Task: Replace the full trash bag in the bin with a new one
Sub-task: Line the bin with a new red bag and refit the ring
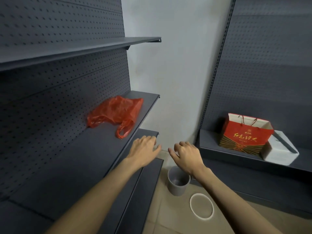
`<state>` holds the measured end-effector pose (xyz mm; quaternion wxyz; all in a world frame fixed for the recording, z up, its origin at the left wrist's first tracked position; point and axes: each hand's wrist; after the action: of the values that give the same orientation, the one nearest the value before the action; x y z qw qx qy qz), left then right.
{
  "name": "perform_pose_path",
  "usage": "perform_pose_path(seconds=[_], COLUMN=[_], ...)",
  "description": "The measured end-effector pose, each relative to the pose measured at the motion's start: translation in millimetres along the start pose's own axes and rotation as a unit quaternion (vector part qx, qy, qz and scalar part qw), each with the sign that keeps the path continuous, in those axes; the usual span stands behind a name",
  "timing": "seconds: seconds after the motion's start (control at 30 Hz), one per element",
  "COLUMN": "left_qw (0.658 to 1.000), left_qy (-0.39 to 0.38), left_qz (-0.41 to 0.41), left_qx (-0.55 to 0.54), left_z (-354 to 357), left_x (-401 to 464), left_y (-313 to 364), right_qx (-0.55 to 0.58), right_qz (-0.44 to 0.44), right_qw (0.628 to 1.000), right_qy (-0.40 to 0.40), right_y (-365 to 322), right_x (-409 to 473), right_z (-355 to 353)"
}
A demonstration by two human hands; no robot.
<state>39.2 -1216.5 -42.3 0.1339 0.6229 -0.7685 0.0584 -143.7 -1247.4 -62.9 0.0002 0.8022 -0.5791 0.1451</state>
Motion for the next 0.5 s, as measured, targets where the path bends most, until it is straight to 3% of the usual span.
perform_pose_path(seconds=[0.23, 0.5], left_qw=[0.999, 0.979], left_qy=[-0.007, -0.015], left_qz=[-0.044, -0.202], left_qx=[0.007, 0.024], left_z=[13, 4], left_x=[23, 21], left_y=[-86, -191], right_qx=[0.014, 0.025], right_qz=[-0.041, -0.121], right_qw=[0.999, 0.99], right_qy=[-0.024, -0.074], right_y=[-41, -109], right_x=[83, 159], right_z=[39, 74])
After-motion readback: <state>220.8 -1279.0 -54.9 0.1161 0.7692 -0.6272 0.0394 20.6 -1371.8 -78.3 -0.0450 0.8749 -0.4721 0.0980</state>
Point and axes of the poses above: each hand's wrist, its own x-axis towards the middle knuckle, its own z-axis out of the palm, y = z × x, and after that the axes turned 9 degrees about z, right-handed
